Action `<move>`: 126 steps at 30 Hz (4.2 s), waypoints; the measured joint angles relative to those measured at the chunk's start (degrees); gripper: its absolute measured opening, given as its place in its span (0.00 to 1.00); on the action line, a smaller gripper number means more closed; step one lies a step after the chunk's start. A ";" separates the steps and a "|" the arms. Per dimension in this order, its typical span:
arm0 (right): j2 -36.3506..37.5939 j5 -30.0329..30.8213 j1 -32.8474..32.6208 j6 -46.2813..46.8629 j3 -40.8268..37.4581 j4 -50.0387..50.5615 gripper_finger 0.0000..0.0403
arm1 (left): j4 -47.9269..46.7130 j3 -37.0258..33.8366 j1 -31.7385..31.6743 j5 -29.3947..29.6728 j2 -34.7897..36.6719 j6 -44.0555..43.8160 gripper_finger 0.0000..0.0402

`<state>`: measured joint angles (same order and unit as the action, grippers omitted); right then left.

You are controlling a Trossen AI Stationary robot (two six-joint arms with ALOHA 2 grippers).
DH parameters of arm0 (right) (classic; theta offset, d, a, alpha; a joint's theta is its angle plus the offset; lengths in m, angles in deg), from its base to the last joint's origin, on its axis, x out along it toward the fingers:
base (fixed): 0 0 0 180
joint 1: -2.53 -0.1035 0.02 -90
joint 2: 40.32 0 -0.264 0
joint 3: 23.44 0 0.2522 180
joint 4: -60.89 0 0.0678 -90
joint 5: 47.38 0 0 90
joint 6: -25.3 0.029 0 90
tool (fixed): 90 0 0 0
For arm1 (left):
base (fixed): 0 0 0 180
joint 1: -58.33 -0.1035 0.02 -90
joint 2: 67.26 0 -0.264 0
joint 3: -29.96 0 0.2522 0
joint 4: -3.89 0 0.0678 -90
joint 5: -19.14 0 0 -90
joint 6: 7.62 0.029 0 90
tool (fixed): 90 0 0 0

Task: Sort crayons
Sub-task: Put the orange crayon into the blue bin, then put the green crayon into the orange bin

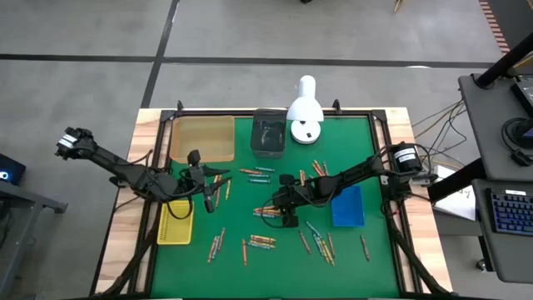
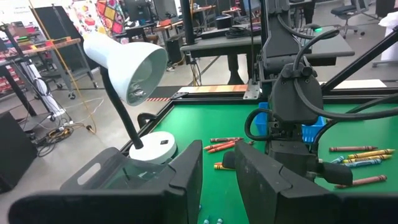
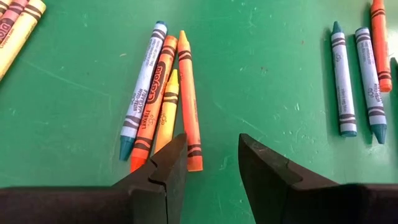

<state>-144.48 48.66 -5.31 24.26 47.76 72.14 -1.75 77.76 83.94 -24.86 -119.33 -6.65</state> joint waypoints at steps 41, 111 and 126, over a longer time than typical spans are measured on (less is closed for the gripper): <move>-1.73 0.18 1.52 -2.03 1.30 -1.76 0.03 | 0.03 -0.02 0.00 -0.04 -0.46 -3.19 0.19; 27.37 3.65 -21.64 92.00 -6.13 67.90 0.23 | 2.98 6.60 -0.22 0.00 -9.42 -0.45 0.19; 29.94 19.71 -21.52 75.92 2.03 66.57 0.23 | -1.35 6.60 -0.24 0.02 -9.40 -17.26 0.19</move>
<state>-114.54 68.38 -26.83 100.19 49.80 138.71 -3.11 84.36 83.70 -24.84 -128.73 -23.91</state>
